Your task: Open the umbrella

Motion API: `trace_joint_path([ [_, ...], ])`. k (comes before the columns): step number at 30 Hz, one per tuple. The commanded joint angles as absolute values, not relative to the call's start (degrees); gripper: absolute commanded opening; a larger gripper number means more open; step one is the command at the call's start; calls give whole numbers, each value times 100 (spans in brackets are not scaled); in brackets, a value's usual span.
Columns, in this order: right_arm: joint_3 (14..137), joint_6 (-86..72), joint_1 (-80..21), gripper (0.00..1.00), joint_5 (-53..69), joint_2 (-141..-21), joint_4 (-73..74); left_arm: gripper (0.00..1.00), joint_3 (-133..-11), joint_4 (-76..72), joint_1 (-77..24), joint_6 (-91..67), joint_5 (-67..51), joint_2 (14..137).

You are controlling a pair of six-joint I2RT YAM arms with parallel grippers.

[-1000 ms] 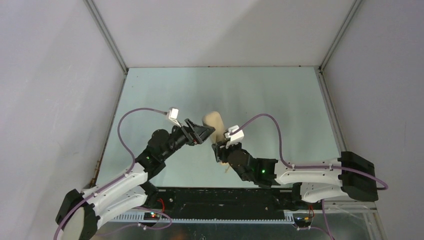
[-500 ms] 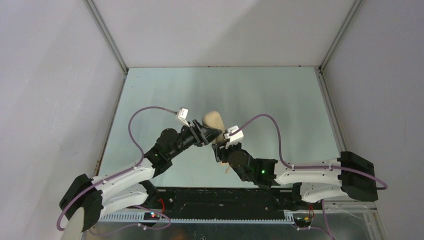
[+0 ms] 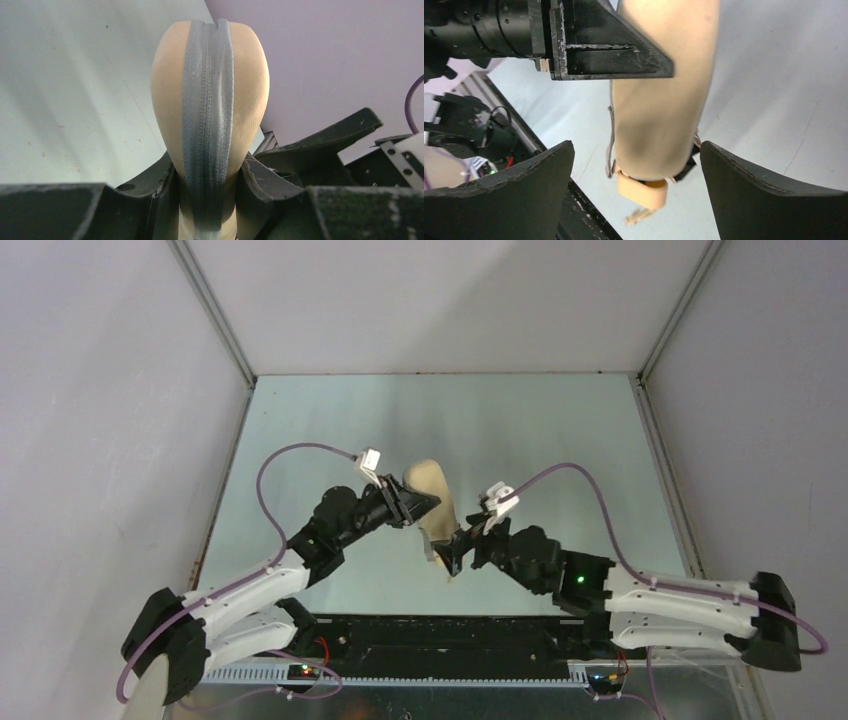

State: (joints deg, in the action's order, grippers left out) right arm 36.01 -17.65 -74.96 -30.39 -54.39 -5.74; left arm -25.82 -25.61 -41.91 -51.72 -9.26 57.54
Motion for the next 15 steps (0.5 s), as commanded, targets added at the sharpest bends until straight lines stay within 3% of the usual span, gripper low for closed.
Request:
trace_joint_path([
  [1,3691,-1692,-6750,99,-1146,-4662,-27,14,-3191,-2269,-3786,-4788,-1721,5349],
  [4,3755,-1829,-6146,99,342,-4281,-18,15,-3672,-950,-3702,-4125,-2462,5313],
  [10,3969,-2230,-5061,99,1706,-4203,-427,17,-5047,1369,-3708,-2252,-3411,5337],
  [15,4030,-2544,-4542,100,2618,-4320,-1144,19,-5368,1830,-3714,-1045,-4818,5271],
])
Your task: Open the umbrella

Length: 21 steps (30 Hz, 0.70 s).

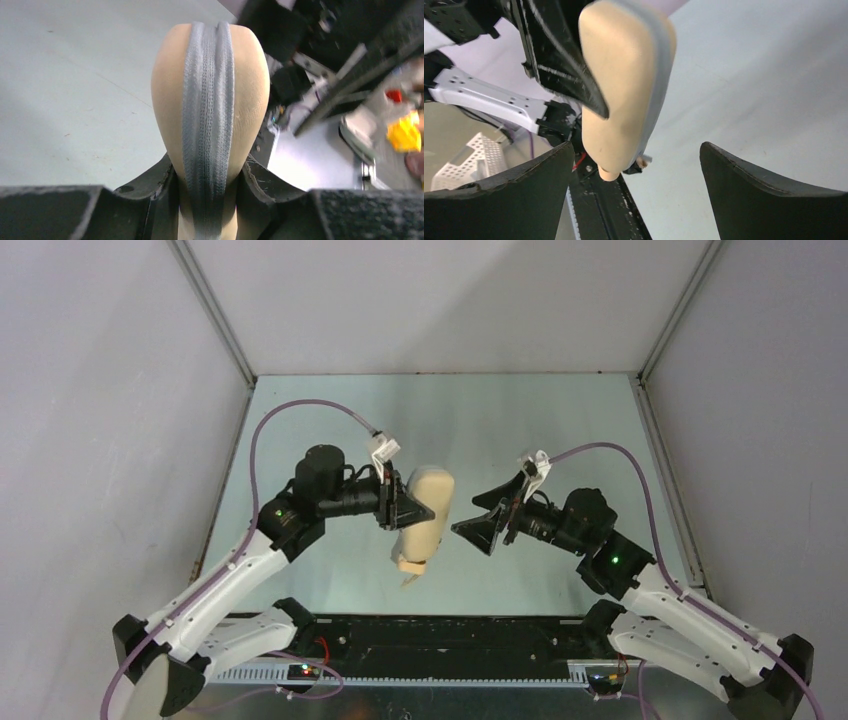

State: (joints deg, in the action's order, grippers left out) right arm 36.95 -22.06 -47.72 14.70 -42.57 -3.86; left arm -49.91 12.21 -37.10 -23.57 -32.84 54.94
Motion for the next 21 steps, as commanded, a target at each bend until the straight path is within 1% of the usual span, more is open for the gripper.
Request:
trace_joint_path([
  [1,4049,-2555,-4510,99,2649,-4344,-1187,20,-5319,1664,-3720,-1054,-5091,5250],
  [4,4102,-2639,-4517,99,2833,-4492,-1498,20,-5140,1280,-3766,-1209,-5490,5251],
  [9,4104,-2738,-4647,99,2818,-4877,-1989,20,-5018,1218,-3787,-1176,-5604,5186],
  [11,4104,-2809,-4694,97,2919,-5052,-2367,20,-4997,1227,-3793,-1156,-5575,5148],
  [15,4109,-3078,-4811,89,3174,-5415,-3031,20,-5001,1343,-3794,-1071,-5504,5115],
  [16,4117,-3112,-4859,86,3200,-5520,-3115,20,-4994,1358,-3792,-1063,-5502,5100],
  [21,4194,-3151,-5031,78,3241,-5800,-3247,20,-5001,1404,-3797,-1020,-5429,5045],
])
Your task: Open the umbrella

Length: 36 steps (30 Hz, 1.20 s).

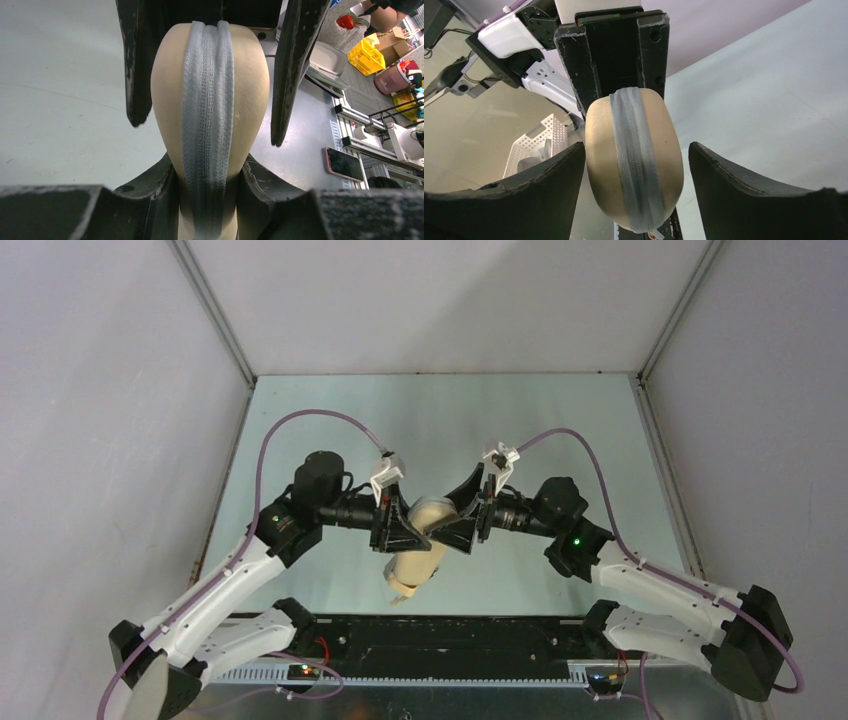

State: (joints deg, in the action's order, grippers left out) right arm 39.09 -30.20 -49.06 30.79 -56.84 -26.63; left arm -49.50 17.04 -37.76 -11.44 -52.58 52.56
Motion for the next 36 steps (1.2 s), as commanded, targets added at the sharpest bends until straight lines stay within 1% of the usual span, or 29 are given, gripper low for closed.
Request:
trace_joint_path([
  [1,4199,-3149,-5070,76,3238,-5836,-3254,20,-5001,1396,-3799,-1024,-5426,5041],
  [5,4201,-3142,-5145,66,3173,-5866,-3225,21,-4986,1318,-3800,-1091,-5435,5045],
  [7,4201,-3126,-5164,57,3073,-5844,-3196,21,-4977,1261,-3804,-1138,-5444,5037],
  [8,4201,-3123,-5174,49,3040,-5831,-3184,23,-4980,1232,-3796,-1149,-5448,5032],
  [9,4201,-3125,-5180,44,2951,-5795,-3156,23,-4976,1213,-3799,-1175,-5449,5022],
  [10,4201,-3127,-5191,35,2895,-5758,-3147,26,-4971,1182,-3798,-1185,-5436,5016],
  [11,4201,-3139,-5192,31,2796,-5740,-3133,27,-4956,1167,-3797,-1210,-5435,5011],
  [12,4201,-3147,-5192,22,2751,-5698,-3131,31,-4952,1146,-3799,-1220,-5438,4997],
  [13,4201,-3175,-5193,18,2674,-5683,-3140,34,-4938,1127,-3795,-1246,-5440,4990],
  [14,4201,-3183,-5192,9,2638,-5659,-3148,42,-4934,1106,-3796,-1251,-5436,4981],
  [15,4201,-3224,-5189,5,2575,-5642,-3171,49,-4925,1098,-3792,-1266,-5426,4978],
  [16,4201,-3247,-5193,0,2540,-5618,-3190,65,-4923,1090,-3798,-1283,-5424,4980],
  [17,4197,-3290,-5192,0,2454,-5604,-3236,75,-4918,1077,-3793,-1301,-5425,4982],
  [18,4172,-3315,-5189,0,2414,-5565,-3279,90,-4910,1066,-3798,-1332,-5429,4990],
  [19,4156,-3373,-5189,0,2328,-5538,-3402,97,-4907,1057,-3797,-1343,-5426,4995],
  [20,4122,-3416,-5187,0,2232,-5482,-3531,98,-4905,1065,-3799,-1353,-5404,5017],
  [28,4087,-3422,-5168,0,1834,-5037,-3998,100,-5019,1589,-3802,-1079,-4855,5177],
  [32,4087,-3426,-5159,0,1815,-5016,-4059,99,-5001,1449,-3826,-1203,-5064,5251],
  [33,4087,-3438,-5159,0,1807,-5030,-4045,98,-4981,1397,-3844,-1274,-5168,5261],
  [36,4087,-3476,-5156,0,1804,-5131,-4056,89,-4944,1195,-3864,-1395,-5345,5266],
])
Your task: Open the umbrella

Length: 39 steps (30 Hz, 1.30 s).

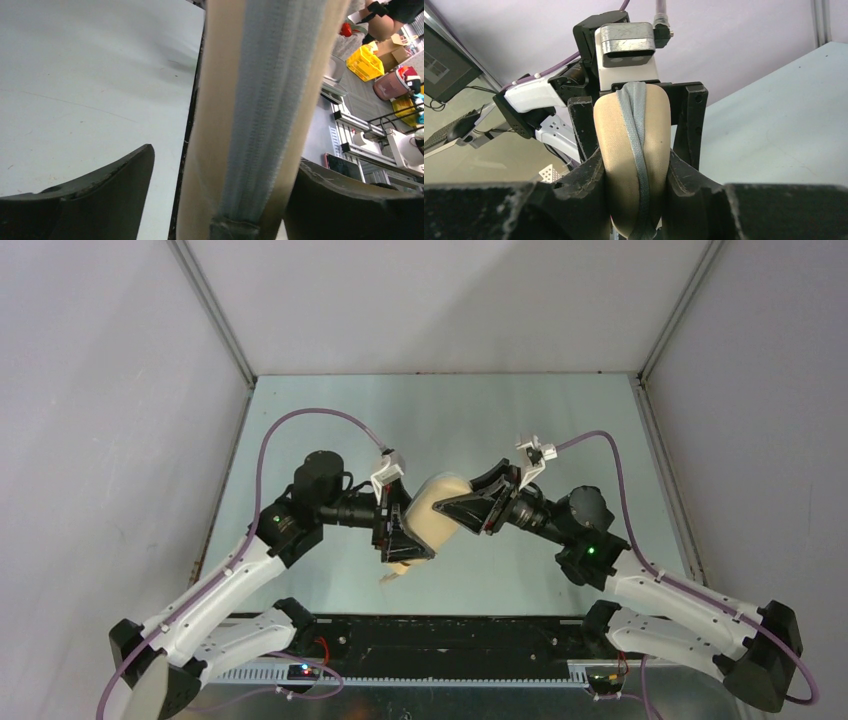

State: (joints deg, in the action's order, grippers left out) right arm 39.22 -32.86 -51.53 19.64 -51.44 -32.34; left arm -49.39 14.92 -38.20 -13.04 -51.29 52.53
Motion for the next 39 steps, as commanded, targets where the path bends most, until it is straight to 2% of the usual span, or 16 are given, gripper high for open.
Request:
trace_joint_path([
  [1,4087,-3497,-5157,0,1798,-5150,-4064,87,-4930,1156,-3860,-1452,-5406,5270],
  [5,4062,-3500,-5159,0,1759,-5208,-4136,68,-4893,1052,-3867,-1506,-5458,5253],
  [9,4061,-3410,-5159,0,1679,-5212,-4046,43,-4887,980,-3865,-1562,-5510,5259],
  [10,4061,-3393,-5155,0,1657,-5212,-4014,34,-4887,969,-3860,-1575,-5519,5263],
  [13,4059,-3205,-5159,3,1481,-5181,-3717,20,-4919,959,-3860,-1588,-5516,5277],
  [15,4060,-3010,-5149,19,1335,-5065,-3422,14,-4970,965,-3859,-1615,-5462,5288],
  [17,4058,-2768,-5141,57,1122,-4907,-3014,8,-5077,976,-3858,-1737,-5307,5309],
  [18,4060,-2597,-5133,67,922,-4831,-2702,7,-5211,980,-3858,-1882,-5185,5348],
  [19,4060,-2511,-5126,81,799,-4682,-2520,6,-5295,1003,-3863,-1969,-5124,5402],
  [21,4061,-2255,-5105,91,387,-4379,-1965,5,-5549,1045,-3863,-2181,-5019,5516],
  [24,4026,-1774,-5134,94,-322,-4114,-1201,4,-5931,1207,-3841,-2137,-4978,5685],
  [28,3682,-1180,-5229,94,-624,-3747,-910,4,-5930,1423,-3653,-2076,-4925,5863],
  [34,2923,-442,-5724,93,-838,-3477,-1058,4,-5619,1047,-3466,-2360,-5209,5974],
  [39,2307,134,-6596,89,-1823,-3639,-1764,7,-5462,819,-3417,-2682,-5441,6168],
])
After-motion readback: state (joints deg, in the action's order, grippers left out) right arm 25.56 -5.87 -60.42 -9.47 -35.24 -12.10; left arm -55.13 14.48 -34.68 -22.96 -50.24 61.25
